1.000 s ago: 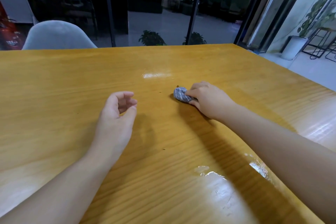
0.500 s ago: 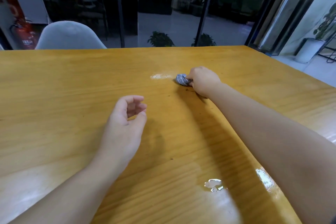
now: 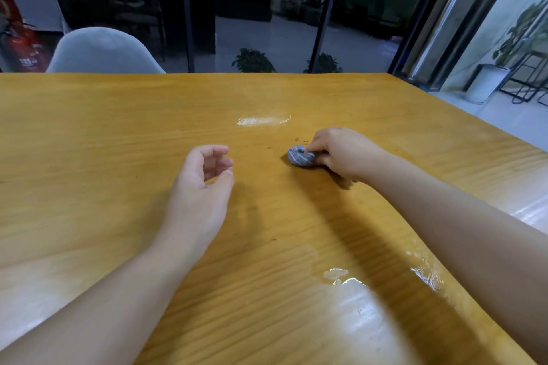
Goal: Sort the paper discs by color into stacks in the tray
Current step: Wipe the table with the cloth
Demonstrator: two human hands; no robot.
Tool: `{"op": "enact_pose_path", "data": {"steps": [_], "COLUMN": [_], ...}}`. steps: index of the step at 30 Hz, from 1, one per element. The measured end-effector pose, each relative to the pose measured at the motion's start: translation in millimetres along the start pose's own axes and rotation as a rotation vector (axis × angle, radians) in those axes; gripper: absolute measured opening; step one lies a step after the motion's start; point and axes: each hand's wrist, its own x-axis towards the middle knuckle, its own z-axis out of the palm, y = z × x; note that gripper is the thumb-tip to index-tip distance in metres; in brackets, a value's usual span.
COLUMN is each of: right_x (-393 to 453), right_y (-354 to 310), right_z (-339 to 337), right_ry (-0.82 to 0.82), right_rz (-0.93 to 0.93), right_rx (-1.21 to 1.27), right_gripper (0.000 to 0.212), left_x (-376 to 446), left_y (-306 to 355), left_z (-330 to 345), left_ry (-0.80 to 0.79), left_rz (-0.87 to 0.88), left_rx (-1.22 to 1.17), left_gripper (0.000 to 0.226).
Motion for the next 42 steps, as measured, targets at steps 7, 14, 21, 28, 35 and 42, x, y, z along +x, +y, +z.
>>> {"op": "enact_pose_path", "data": {"steps": [7, 14, 21, 28, 35, 42], "right_x": [74, 62, -8, 61, 62, 28], "right_y": [-1, 27, 14, 11, 8, 11], "right_z": [0, 4, 9, 6, 2, -12], "right_ry": [0.028, 0.020, 0.049, 0.052, -0.001, -0.116], "right_rz": [0.081, 0.152, 0.001, 0.108, 0.116, 0.119], "right_rx": [0.021, -0.002, 0.016, -0.011, 0.005, 0.015], "right_gripper": [0.033, 0.030, 0.028, 0.036, 0.029, 0.024], "left_x": [2, 3, 1, 0, 2, -1], "left_y": [-2, -1, 2, 2, 2, 3], "left_z": [1, -2, 2, 1, 0, 2], "left_ry": [-0.005, 0.012, 0.002, 0.011, 0.018, 0.012], "left_rz": [0.007, -0.006, -0.004, -0.012, -0.020, -0.013], "left_rx": [0.002, 0.002, 0.020, 0.025, 0.024, 0.030], "left_gripper": [0.036, 0.037, 0.037, 0.037, 0.035, 0.036]}}
